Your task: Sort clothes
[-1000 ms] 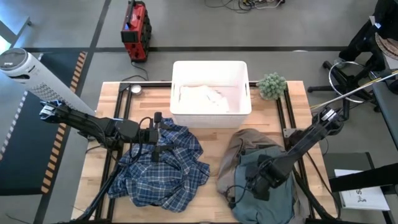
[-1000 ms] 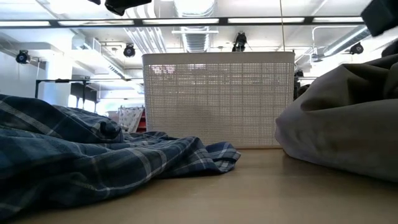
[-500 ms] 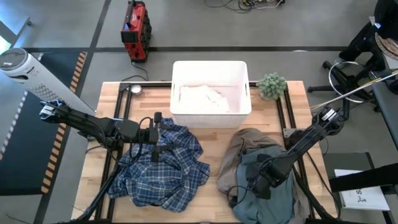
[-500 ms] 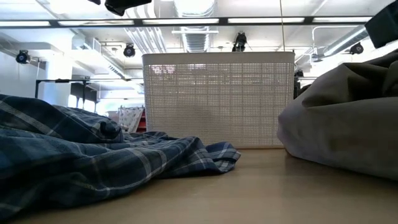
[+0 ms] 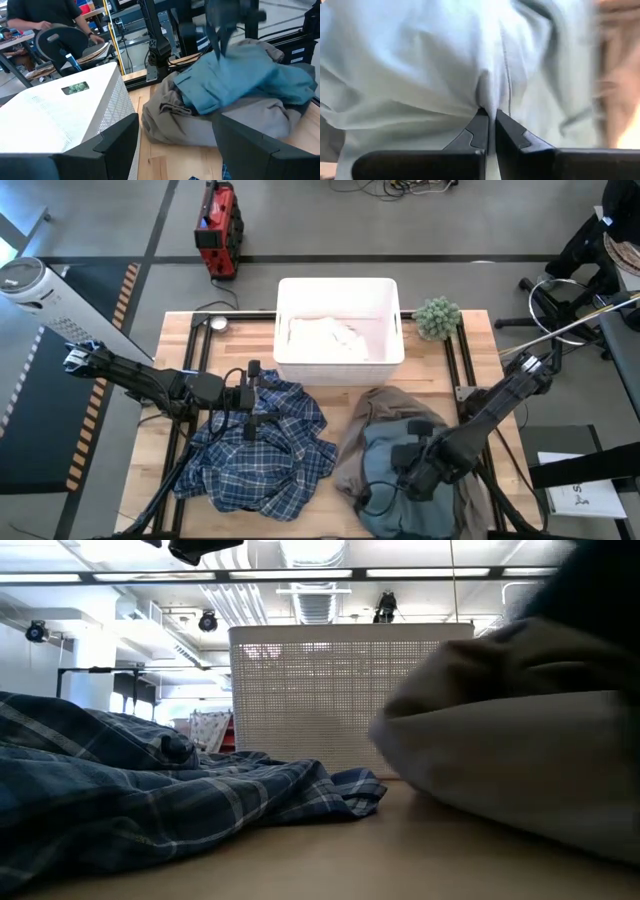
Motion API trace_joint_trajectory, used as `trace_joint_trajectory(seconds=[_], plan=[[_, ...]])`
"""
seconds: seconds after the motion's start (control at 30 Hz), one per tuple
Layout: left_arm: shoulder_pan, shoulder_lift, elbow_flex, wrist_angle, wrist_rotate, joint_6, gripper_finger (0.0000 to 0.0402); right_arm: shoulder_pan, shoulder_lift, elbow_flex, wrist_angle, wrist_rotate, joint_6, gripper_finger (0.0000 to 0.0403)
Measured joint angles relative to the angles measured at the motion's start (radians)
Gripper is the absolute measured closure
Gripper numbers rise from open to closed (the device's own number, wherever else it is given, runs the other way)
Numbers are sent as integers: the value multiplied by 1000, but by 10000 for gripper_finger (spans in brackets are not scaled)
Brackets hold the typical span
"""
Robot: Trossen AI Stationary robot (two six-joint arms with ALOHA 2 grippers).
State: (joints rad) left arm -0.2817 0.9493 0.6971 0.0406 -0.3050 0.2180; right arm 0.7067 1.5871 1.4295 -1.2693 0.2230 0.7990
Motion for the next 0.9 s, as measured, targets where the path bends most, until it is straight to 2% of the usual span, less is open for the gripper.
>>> trace_joint_trajectory(seconds=[0.2, 0.47, 0.73, 0.9], plan=[[0, 0, 0, 0, 0, 0, 159, 0, 0, 219, -162, 207, -6, 402], [0, 0, 0, 0, 0, 0, 159, 0, 0, 402, -248, 441, -63, 402], [0, 2, 0, 0, 4, -44, 159, -11, 0, 567, -273, 697, -171, 403], [0, 44, 0, 20, 69, -79, 159, -42, -1, 682, -266, 875, -281, 403]])
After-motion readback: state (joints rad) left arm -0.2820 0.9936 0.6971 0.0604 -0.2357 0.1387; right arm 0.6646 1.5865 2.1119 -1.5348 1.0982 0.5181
